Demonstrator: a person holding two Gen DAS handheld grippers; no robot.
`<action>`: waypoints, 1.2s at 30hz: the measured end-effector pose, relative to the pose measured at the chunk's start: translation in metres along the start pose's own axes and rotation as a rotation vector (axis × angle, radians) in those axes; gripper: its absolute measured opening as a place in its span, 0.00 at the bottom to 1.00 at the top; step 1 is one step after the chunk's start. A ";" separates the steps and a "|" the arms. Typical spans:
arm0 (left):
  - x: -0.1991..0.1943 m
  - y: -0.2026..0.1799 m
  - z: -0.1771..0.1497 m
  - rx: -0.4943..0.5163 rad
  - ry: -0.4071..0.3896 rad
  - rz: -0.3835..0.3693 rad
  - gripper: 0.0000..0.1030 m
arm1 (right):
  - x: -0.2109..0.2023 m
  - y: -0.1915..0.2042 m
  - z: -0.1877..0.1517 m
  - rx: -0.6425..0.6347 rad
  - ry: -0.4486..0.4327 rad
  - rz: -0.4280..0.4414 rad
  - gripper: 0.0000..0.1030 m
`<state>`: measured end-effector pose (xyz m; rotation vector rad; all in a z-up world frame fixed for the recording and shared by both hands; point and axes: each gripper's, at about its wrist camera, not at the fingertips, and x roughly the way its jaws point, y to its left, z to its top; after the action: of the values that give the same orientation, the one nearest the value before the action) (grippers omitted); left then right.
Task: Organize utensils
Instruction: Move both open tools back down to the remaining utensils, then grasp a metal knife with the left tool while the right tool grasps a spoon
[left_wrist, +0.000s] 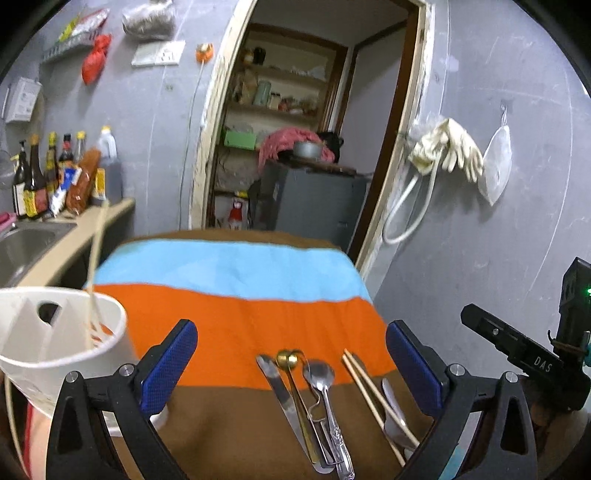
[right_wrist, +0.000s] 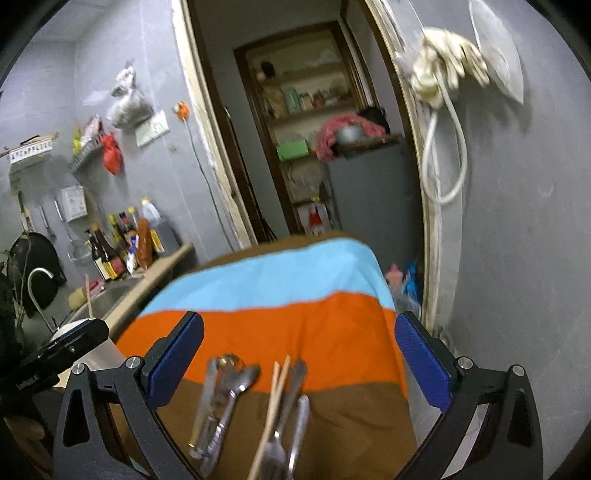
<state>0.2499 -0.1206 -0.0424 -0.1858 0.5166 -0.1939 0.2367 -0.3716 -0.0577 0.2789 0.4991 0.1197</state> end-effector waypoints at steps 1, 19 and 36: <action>0.007 0.000 -0.003 -0.002 0.016 0.000 0.99 | 0.006 -0.005 -0.004 0.010 0.018 -0.004 0.98; 0.090 0.021 -0.044 -0.108 0.305 0.026 0.69 | 0.081 -0.028 -0.072 0.074 0.341 0.014 0.57; 0.131 0.025 -0.054 -0.157 0.458 -0.058 0.18 | 0.084 -0.024 -0.092 0.046 0.436 0.039 0.33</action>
<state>0.3382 -0.1334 -0.1557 -0.3127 0.9837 -0.2543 0.2663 -0.3580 -0.1799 0.3089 0.9301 0.2088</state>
